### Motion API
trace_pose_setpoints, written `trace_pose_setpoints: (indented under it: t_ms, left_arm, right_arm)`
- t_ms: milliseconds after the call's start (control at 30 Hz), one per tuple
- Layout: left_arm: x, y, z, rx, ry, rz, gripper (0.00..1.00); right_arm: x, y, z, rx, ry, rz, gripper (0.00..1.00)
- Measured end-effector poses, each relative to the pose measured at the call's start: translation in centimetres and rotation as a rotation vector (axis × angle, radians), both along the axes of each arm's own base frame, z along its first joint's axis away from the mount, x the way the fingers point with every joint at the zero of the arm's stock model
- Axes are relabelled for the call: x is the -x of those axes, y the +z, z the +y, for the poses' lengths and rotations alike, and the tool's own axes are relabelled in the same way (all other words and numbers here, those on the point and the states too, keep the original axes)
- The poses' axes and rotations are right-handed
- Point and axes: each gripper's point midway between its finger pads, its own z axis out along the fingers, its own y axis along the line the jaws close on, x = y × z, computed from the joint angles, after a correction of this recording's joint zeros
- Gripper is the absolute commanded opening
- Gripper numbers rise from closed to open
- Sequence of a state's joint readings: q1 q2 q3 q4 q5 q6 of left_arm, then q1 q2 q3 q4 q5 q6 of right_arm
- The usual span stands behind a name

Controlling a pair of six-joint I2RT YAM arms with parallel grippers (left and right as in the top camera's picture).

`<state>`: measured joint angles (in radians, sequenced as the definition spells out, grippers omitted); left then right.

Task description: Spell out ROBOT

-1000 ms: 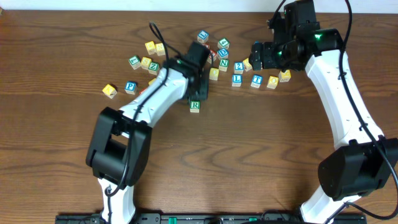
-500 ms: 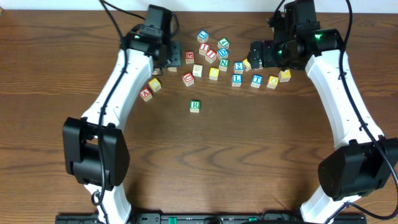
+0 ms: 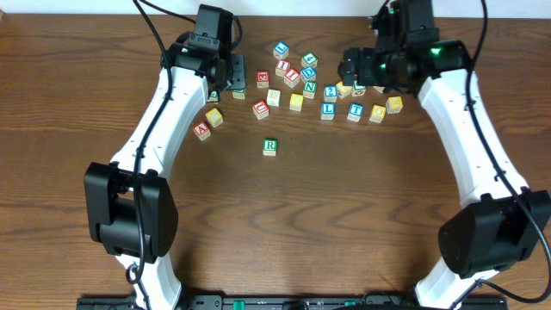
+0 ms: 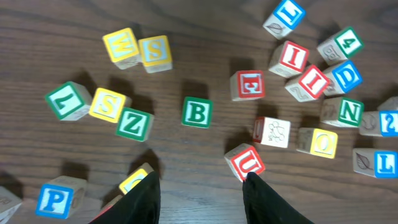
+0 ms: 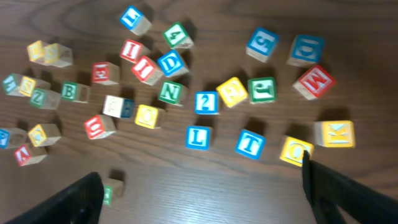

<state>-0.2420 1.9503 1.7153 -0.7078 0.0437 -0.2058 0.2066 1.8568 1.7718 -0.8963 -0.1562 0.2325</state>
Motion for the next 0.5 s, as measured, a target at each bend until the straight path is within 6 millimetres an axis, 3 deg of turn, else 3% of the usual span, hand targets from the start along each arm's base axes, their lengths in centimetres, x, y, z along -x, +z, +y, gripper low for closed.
trace_pose_setpoints:
  t_ms: [67, 233, 400, 500]
  left_arm:
    - [0.0, -0.1, 0.6, -0.012, 0.021, 0.005, 0.43]
    - [0.1, -0.4, 3.4, -0.038, 0.104, 0.028, 0.44]
    - [0.0, -0.6, 8.0, -0.051, 0.213, 0.048, 0.45]
    - [0.3, -0.9, 10.6, -0.056, 0.271, 0.070, 0.44]
  right_arm:
    - [-0.2, -0.2, 1.1, -0.012, -0.003, -0.002, 0.77]
    - [-0.7, -2.1, 3.6, -0.030, -0.013, 0.024, 0.76]
    - [-1.4, -5.1, 6.4, 0.020, -0.010, 0.113, 0.65]
    - [-2.1, -5.9, 8.3, 0.035, -0.006, 0.142, 0.60]
